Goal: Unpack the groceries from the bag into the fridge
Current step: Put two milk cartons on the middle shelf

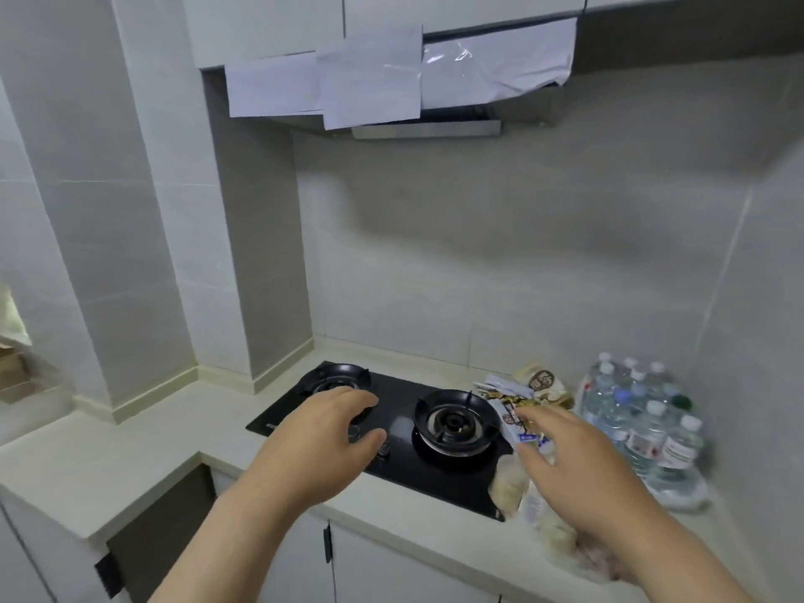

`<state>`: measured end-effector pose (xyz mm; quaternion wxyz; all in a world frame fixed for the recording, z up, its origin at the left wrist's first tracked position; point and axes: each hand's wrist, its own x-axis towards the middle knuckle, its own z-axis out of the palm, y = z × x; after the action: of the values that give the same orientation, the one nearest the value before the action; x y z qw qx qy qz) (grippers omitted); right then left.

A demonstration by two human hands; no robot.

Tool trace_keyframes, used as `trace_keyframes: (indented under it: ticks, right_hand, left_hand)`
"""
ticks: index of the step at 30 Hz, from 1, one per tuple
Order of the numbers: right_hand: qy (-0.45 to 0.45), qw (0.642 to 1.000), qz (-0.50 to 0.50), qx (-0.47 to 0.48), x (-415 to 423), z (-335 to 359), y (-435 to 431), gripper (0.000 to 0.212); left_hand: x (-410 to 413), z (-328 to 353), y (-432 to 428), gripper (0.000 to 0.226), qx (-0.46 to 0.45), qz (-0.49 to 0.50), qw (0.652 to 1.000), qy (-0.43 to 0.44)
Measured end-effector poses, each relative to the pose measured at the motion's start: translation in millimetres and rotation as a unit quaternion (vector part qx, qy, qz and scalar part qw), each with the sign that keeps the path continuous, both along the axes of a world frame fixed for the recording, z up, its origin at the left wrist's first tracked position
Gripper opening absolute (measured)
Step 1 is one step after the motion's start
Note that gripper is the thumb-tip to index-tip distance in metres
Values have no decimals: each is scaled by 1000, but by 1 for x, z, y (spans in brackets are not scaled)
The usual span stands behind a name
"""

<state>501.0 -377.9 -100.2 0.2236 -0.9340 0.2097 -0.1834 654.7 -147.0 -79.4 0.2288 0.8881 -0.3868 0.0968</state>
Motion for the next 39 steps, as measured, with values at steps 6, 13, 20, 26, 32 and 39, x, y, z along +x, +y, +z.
trace_keyframes:
  ticks: [6,13,20,26,32,39]
  right_hand:
    - [-29,999,-33,-7,-9,-7,-55,44]
    - [-29,998,-59,-3,-26,-14,-102,43]
    - [-27,995,-100,7,-46,-33,-144,44]
    - [-2,993,-118,17,-48,-57,-172,44]
    - [23,991,-131,15,-18,-87,-192,43]
    - [79,987,-124,65,32,-130,-207,37]
  left_hand:
    - [4,6,-51,47,10,-23,1000,-4]
    - [5,0,-99,45,41,-40,998,-7]
    - [7,-17,-144,46,58,-72,996,16]
    - [23,-47,-188,44,60,-119,990,53]
    - [54,-81,-228,37,61,-158,980,103]
    - [110,-136,-271,45,66,-196,961,182]
